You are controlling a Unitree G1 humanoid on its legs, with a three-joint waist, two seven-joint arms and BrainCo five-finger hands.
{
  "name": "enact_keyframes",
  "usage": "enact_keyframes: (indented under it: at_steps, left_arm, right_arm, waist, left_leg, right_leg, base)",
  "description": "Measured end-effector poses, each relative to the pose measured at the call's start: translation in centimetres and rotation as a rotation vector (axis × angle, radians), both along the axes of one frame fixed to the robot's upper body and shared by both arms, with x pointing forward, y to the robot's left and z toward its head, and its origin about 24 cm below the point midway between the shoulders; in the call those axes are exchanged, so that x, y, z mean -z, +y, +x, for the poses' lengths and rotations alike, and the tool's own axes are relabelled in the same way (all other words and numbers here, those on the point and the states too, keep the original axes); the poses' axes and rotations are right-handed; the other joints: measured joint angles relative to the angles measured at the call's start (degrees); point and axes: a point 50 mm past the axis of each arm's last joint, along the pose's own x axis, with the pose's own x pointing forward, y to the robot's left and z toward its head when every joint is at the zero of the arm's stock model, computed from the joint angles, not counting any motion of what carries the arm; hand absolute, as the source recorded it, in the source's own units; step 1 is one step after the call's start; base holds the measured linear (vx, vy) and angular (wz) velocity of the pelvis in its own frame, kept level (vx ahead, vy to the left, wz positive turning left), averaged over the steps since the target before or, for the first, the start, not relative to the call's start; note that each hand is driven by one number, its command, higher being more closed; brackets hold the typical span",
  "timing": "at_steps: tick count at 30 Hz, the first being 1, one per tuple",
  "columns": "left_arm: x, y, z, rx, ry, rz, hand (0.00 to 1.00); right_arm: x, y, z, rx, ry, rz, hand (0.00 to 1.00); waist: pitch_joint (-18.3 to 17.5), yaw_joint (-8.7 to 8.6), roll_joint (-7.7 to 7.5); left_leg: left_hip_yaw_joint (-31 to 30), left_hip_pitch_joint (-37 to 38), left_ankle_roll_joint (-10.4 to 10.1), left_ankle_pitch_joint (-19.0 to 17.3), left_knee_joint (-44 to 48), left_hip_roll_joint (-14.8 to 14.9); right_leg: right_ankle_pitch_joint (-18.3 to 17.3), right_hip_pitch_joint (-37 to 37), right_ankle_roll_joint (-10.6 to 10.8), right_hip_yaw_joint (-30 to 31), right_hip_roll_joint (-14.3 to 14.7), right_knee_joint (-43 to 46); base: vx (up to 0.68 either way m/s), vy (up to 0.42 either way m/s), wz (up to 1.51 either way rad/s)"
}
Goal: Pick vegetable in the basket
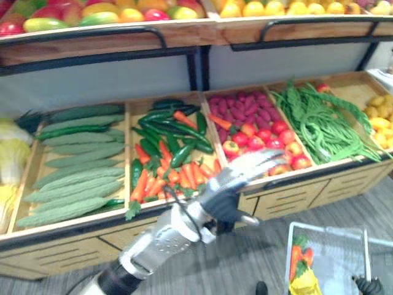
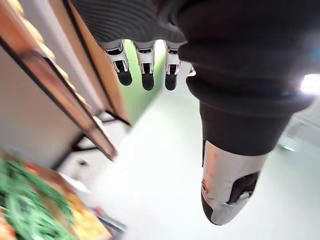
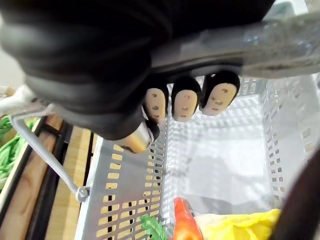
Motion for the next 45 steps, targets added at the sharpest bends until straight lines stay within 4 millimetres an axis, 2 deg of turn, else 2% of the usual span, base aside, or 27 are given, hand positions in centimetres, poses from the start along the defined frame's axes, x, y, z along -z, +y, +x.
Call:
enact_keyframes:
  at_steps: [2, 4, 5, 6, 8, 14, 16, 17, 19, 20, 24, 26, 28, 31, 35, 37, 40, 45]
  left_arm:
    - [0.4, 3.4, 0.7, -0.198, 0.02, -0.015, 0.0]
    - [0.7, 4.8, 1.1, -0.29, 0.022, -0.013, 0.0]
    - [1.2, 6.7, 1.3, -0.397, 0.05, -0.021, 0.0]
    - [1.5, 7.4, 1.4, -0.435, 0.061, -0.027, 0.0]
    - [2.9, 10.2, 1.7, -0.61, 0.124, -0.077, 0.0]
    - [7.1, 14.9, 1.2, -0.92, 0.291, -0.184, 0.0]
    - [9.6, 17.3, 0.2, -1.081, 0.386, -0.217, 0.0]
    - [10.3, 17.8, -0.2, -1.119, 0.408, -0.225, 0.0]
    - [12.9, 19.6, -1.5, -1.276, 0.486, -0.253, 0.0]
    - [13.6, 20.0, -1.9, -1.317, 0.506, -0.262, 0.0]
    - [18.4, 22.3, -5.7, -1.559, 0.688, -0.257, 0.0]
    - [20.5, 22.9, -7.6, -1.651, 0.793, -0.233, 0.0]
    - [21.8, 23.1, -9.0, -1.7, 0.873, -0.209, 0.0]
    - [24.4, 23.5, -12.4, -1.804, 1.043, -0.182, 0.0]
    - [27.1, 22.3, -17.0, -1.91, 1.274, -0.249, 0.0]
    - [28.2, 21.3, -18.4, -1.928, 1.387, -0.325, 0.0]
    - [29.8, 19.0, -19.9, -1.868, 1.584, -0.441, 0.0]
    - [30.6, 17.3, -19.3, -1.698, 1.712, -0.452, 0.0]
  right_arm:
    - [1.2, 0.1, -2.1, 0.088, 0.066, 0.044, 1.0]
    - [1.7, 0.4, -2.9, 0.119, 0.096, 0.068, 1.0]
    - [2.5, 1.1, -3.3, 0.137, 0.125, 0.108, 1.0]
    - [2.7, 1.4, -3.4, 0.142, 0.133, 0.12, 1.0]
    - [3.2, 2.1, -3.6, 0.154, 0.154, 0.155, 1.0]
    - [3.4, 2.2, -4.6, 0.209, 0.156, 0.168, 1.0]
    - [3.5, 2.3, -4.6, 0.209, 0.156, 0.168, 1.0]
    - [3.5, 2.4, -4.6, 0.212, 0.157, 0.165, 1.0]
    - [3.7, 2.9, -4.9, 0.221, 0.159, 0.153, 1.0]
    - [3.7, 3.1, -4.9, 0.22, 0.162, 0.152, 1.0]
    - [4.0, 3.8, -4.8, 0.195, 0.18, 0.146, 1.0]
    - [4.1, 4.1, -4.8, 0.18, 0.182, 0.141, 1.0]
    - [4.1, 4.2, -4.7, 0.176, 0.187, 0.134, 1.0]
    - [4.3, 4.5, -4.8, 0.182, 0.192, 0.135, 1.0]
    - [4.5, 5.0, -4.8, 0.187, 0.201, 0.145, 1.0]
    - [4.6, 5.1, -4.9, 0.191, 0.209, 0.153, 1.0]
    - [4.7, 5.2, -4.9, 0.194, 0.213, 0.157, 1.0]
    - [4.7, 5.4, -4.7, 0.188, 0.217, 0.165, 1.0]
  waist:
    - [-0.22, 0.61, -0.56]
    - [-0.28, 0.58, -0.69]
    - [-0.43, 0.66, -0.88]
    - [-0.62, 0.64, -0.65]
    - [-0.72, 0.61, -1.22]
    - [-1.15, 0.35, -1.15]
    - [-1.52, 0.36, -1.19]
    - [-1.67, 0.36, -1.2]
    - [-2.42, 0.32, -1.26]
    - [-2.53, 0.29, -1.28]
    - [-3.28, 0.27, -1.34]
    - [-3.46, 0.21, -1.46]
    - [-3.52, 0.18, -1.56]
    - [-3.56, -0.23, -1.77]
    - [-3.7, -0.99, -1.81]
    - [-3.69, -1.1, -1.82]
    - [-3.55, -1.07, -1.57]
    - [-3.66, -1.21, -1.4]
  left_leg:
    - [-3.16, -0.6, 0.27, 2.29, -2.8, -1.73]
    - [-4.61, -0.87, 0.64, 3.18, -3.86, -2.46]
    - [-5.67, -0.89, 1.06, 4.09, -4.98, -2.97]
    - [-6.18, -0.87, 1.25, 4.35, -5.41, -3.26]
    - [-7.44, -0.9, 1.6, 4.93, -6.11, -3.86]
    - [-9.69, -0.44, 1.91, 6.01, -8.44, -5.01]
    - [-10.02, 0.37, 1.9, 6.66, -10.18, -5.35]
    - [-10.3, 0.41, 1.9, 6.77, -10.5, -5.44]
    - [-11.26, 0.53, 1.88, 7.53, -11.85, -5.68]
    - [-11.32, 0.57, 1.88, 7.59, -12.0, -5.7]
    - [-11.43, 2.33, 1.85, 7.91, -13.68, -6.09]
    - [-11.63, 2.32, 1.92, 7.99, -13.96, -6.29]
    - [-11.78, 2.35, 2.0, 8.14, -14.27, -6.5]
    - [-12.04, 3.25, 2.05, 8.33, -15.08, -6.81]
    - [-12.02, 4.44, 2.0, 8.38, -15.85, -6.94]
    - [-11.72, 4.79, 1.99, 8.4, -16.13, -6.93]
    - [-10.89, 5.83, 1.93, 8.47, -16.94, -6.99]
    - [-10.76, 6.49, 1.56, 8.62, -17.81, -7.08]
  right_leg:
    - [-0.07, 0.6, 0.1, -2.69, -0.45, -0.76]
    - [0.13, 0.81, 0.42, -3.92, -0.79, -0.76]
    - [0.16, 1.01, 0.44, -5.01, -0.94, -0.77]
    - [0.16, 1.13, 0.41, -5.35, -0.95, -0.85]
    - [0.17, 1.51, 0.36, -6.23, -1.02, -1.53]
    - [-0.93, 2.28, -1.4, -8.37, -1.45, -1.65]
    - [-1.2, 2.3, -1.76, -8.71, -1.47, -1.69]
    - [-1.26, 2.29, -1.84, -8.86, -1.47, -1.72]
    - [-1.45, 2.42, -2.11, -9.77, -1.45, -1.95]
    - [-1.45, 2.49, -2.11, -9.87, -1.44, -2.04]
    - [-1.53, 4.04, -2.02, -10.24, -1.47, -2.97]
    - [-1.55, 4.05, -1.99, -10.47, -1.61, -3.08]
    - [-1.55, 4.07, -1.98, -10.65, -1.73, -3.17]
    - [-1.5, 4.99, -1.9, -11.03, -1.85, -3.66]
    - [-1.55, 5.81, -1.79, -11.07, -1.9, -3.67]
    - [-1.56, 5.85, -1.81, -10.88, -1.9, -3.67]
    - [-1.58, 5.94, -1.82, -9.9, -1.87, -3.66]
    - [-1.95, 5.94, -1.28, -9.42, -1.87, -3.59]
  base:
    - [0.08, -0.013, 0.7]
    - [0.06, -0.006, 0.49]
    - [0.06, 0.003, 0.36]
    - [0.07, 0.013, 0.34]
    - [0.05, 0.015, 0.19]
    - [0.03, 0.013, 0.18]
    - [0.0, 0.01, 0.06]
    - [0.01, 0.003, 0.11]
    - [0.01, -0.001, 0.15]
    - [0.02, -0.004, 0.09]
    - [0.01, -0.001, 0.02]
    - [0.01, 0.004, 0.05]
    - [0.01, 0.006, 0.05]
    - [0.0, 0.002, 0.03]
    - [0.0, 0.0, 0.0]
    - [-0.02, -0.007, -0.06]
    - [-0.03, -0.009, -0.15]
    - [-0.01, -0.007, -0.04]
